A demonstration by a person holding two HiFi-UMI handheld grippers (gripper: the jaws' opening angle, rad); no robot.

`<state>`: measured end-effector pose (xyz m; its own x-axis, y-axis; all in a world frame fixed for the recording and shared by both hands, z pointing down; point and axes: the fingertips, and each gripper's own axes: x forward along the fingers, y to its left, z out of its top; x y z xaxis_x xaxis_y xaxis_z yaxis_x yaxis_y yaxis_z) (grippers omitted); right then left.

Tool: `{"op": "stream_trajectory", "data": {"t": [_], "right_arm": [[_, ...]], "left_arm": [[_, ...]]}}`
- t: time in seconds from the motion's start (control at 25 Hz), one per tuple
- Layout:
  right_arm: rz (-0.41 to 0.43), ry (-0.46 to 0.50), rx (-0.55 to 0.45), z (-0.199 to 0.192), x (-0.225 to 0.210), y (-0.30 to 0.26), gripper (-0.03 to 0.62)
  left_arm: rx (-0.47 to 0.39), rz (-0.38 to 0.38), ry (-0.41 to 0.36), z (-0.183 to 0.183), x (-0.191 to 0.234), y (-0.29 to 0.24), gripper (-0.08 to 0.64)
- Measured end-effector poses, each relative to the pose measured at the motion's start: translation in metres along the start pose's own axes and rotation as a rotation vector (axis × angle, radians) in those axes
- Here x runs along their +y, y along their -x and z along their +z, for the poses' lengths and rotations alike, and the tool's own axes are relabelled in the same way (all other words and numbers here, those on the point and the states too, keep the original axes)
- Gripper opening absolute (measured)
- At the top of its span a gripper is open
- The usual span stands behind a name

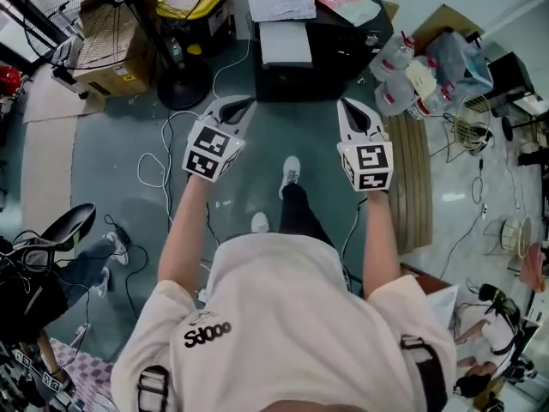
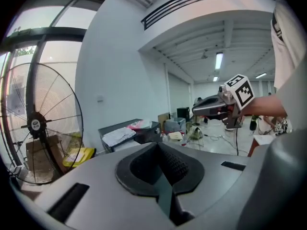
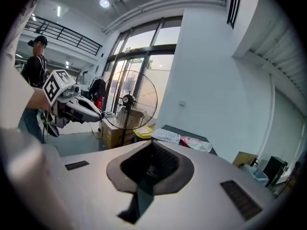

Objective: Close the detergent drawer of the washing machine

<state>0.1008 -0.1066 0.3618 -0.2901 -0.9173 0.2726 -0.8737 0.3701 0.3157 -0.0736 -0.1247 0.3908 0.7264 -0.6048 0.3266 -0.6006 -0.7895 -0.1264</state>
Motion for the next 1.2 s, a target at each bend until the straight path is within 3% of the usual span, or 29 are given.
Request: {"op": "stream_trajectory", "data": {"t": [0.12, 0.28, 0.36, 0.44, 0.64, 0.8, 0.92, 1.2], "right_arm": [[0.035, 0.005, 0.033, -0.011, -0.012, -0.031, -0.003], [0.057, -0.095, 0.031, -0.024, -0.034, -0.071, -0.002], [0.071, -0.092, 0.044, -0.038, -0.042, -0.089, -0.002], [0.088, -0.087, 0.067, -0.054, -0.049, -0.112, -0.002], [0.141, -0.035, 0.155, -0.095, -0.062, -0.171, -0.003], [0.204, -0.110, 0.219, -0.134, -0.072, -0.204, -0.002], [0.249, -0.117, 0.275, -0.165, -0.069, -0.217, 0.093], [0.302, -0.100, 0.352, -0.209, -0.060, -0.241, 0.110]], "left_arm": [[0.017, 0.026, 0.011, -0.008, 0.020, -0.021, 0.018], [0.069, 0.051, 0.012, -0.026, 0.045, -0.048, 0.020], [0.094, 0.057, 0.014, -0.038, 0.054, -0.064, 0.026], [0.118, 0.063, 0.032, -0.052, 0.066, -0.085, 0.077], [0.198, 0.043, 0.057, -0.086, 0.092, -0.147, 0.083], [0.254, 0.018, 0.060, -0.106, 0.102, -0.188, 0.083], [0.293, 0.005, 0.068, -0.126, 0.104, -0.206, 0.089], [0.352, -0.020, 0.134, -0.168, 0.109, -0.234, 0.115]]}}
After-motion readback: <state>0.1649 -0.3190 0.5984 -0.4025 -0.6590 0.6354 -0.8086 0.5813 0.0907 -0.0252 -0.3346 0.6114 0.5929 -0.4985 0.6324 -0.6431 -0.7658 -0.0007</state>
